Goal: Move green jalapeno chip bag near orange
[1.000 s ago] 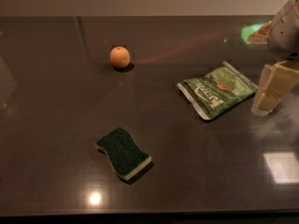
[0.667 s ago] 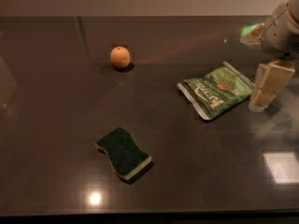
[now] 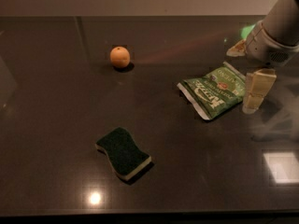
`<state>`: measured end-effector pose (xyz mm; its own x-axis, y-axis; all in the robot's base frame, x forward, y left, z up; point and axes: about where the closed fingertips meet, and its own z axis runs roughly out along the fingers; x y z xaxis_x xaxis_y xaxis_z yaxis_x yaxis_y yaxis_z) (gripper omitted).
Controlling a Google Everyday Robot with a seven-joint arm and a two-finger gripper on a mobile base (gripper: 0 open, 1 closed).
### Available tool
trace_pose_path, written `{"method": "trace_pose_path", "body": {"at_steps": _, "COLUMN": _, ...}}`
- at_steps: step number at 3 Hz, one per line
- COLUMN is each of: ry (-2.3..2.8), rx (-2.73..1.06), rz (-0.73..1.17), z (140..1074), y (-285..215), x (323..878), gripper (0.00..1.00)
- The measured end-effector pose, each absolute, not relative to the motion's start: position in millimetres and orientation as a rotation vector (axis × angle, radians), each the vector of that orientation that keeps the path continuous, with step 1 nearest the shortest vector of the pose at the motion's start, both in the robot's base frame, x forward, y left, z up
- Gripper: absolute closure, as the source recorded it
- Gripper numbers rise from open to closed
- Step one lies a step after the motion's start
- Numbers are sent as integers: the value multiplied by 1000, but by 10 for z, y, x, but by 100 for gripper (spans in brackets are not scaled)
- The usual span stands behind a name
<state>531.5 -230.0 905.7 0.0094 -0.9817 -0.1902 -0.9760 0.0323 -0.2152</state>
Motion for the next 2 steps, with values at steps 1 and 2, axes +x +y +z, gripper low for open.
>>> {"method": "trace_pose_path", "body": {"at_steps": 1, "ry": 2021, "rx": -2062, "rz": -20, "z": 8805, "y": -2369, "x": 5507, "gripper": 0}}
{"method": "trace_pose_path", "body": {"at_steps": 2, "ry": 2004, "rx": -2098, "rz": -23, "z": 8619, "y": -2398, "x": 5709, "gripper": 0}}
